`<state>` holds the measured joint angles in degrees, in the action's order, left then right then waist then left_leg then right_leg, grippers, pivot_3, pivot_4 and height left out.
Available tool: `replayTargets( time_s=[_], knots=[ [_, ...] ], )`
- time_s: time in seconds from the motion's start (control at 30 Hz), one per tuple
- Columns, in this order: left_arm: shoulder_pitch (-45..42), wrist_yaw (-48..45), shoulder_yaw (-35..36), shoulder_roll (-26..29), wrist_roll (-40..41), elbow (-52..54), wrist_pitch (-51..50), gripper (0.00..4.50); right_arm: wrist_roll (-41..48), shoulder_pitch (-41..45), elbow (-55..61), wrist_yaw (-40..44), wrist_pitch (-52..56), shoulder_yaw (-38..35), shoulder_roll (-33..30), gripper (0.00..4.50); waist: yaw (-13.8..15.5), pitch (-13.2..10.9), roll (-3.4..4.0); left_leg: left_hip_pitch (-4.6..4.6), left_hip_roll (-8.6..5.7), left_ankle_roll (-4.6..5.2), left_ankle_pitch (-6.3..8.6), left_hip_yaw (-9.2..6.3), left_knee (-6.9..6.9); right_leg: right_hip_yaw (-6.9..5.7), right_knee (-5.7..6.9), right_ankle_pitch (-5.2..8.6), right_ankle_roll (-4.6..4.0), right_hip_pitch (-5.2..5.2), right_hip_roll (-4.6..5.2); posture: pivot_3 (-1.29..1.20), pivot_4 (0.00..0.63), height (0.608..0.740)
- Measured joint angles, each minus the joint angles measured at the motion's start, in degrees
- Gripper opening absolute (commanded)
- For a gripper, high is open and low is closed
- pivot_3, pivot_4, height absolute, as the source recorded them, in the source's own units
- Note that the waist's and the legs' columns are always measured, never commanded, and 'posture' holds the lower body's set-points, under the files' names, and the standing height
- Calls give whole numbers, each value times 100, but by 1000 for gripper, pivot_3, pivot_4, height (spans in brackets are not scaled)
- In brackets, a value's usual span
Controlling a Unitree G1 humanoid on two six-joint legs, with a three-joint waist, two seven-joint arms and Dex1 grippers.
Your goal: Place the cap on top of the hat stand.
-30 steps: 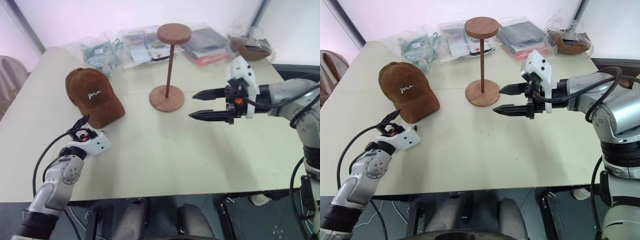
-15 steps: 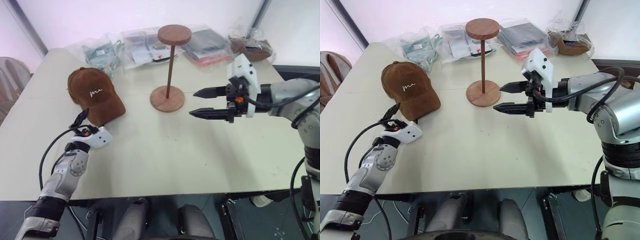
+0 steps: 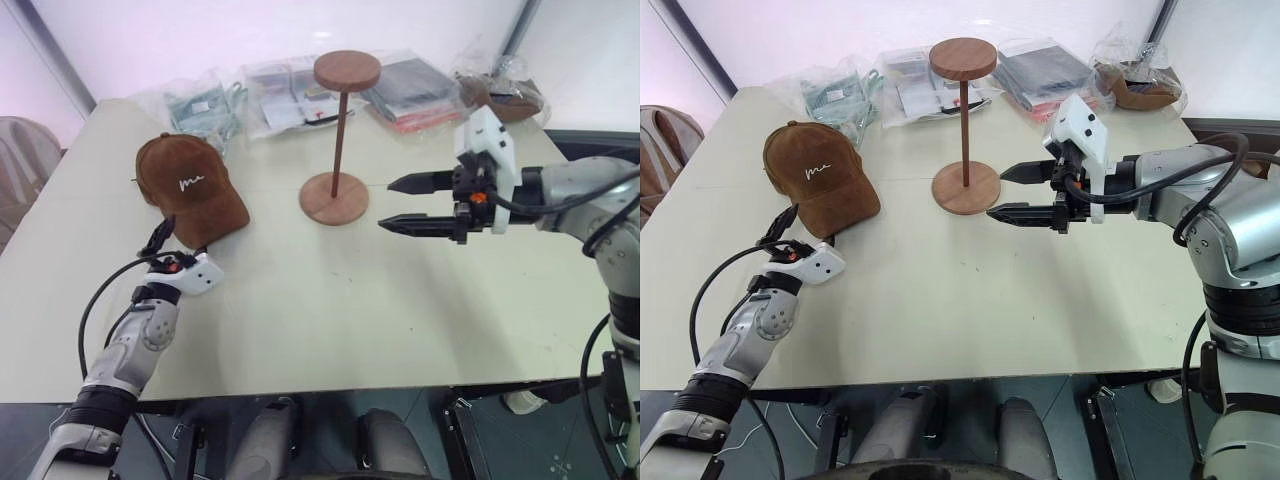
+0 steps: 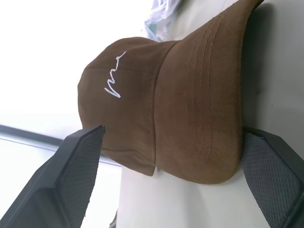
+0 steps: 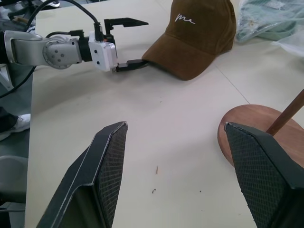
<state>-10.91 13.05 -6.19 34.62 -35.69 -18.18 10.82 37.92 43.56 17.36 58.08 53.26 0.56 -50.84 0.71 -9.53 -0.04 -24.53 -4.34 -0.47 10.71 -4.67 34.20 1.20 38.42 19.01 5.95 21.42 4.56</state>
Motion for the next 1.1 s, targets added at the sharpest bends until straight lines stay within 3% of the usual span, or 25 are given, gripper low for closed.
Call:
replayTargets(
  time_s=[0.23, 0.77, 0.9, 1.1],
  knots=[
    [0, 51, 76, 19, 39, -29, 200, 34, -3, 0, -1, -35, -23, 0, -3, 3355, 15, 31, 50, 4, 0, 0, 0, 1, -2, 0, 0, 0, 0, -4, 1, 0, 150, 740],
    [296, 444, 297, -59, 127, 221, 385, 34, -67, 0, -86, -41, -126, 0, -4, 3355, -8, 46, 61, 1, -2, 1, 0, 3, -2, 3, -3, 1, 1, -1, 2, 0, 150, 740],
    [505, 511, 310, -247, 122, 676, 429, 34, -72, 4, -112, -33, -150, 0, -1, 3355, 13, 37, 47, -7, -2, 1, 0, 1, -1, 0, -4, 0, 0, 1, 2, 0, 150, 740],
    [558, 697, 531, -895, 116, 2209, 178, 34, -189, 126, -283, 32, -308, 29, 2, 3355, 9, 25, 16, -19, -3, 1, 0, 1, 8, -3, -6, -2, 4, 7, 1, 0, 150, 740]
  ],
)
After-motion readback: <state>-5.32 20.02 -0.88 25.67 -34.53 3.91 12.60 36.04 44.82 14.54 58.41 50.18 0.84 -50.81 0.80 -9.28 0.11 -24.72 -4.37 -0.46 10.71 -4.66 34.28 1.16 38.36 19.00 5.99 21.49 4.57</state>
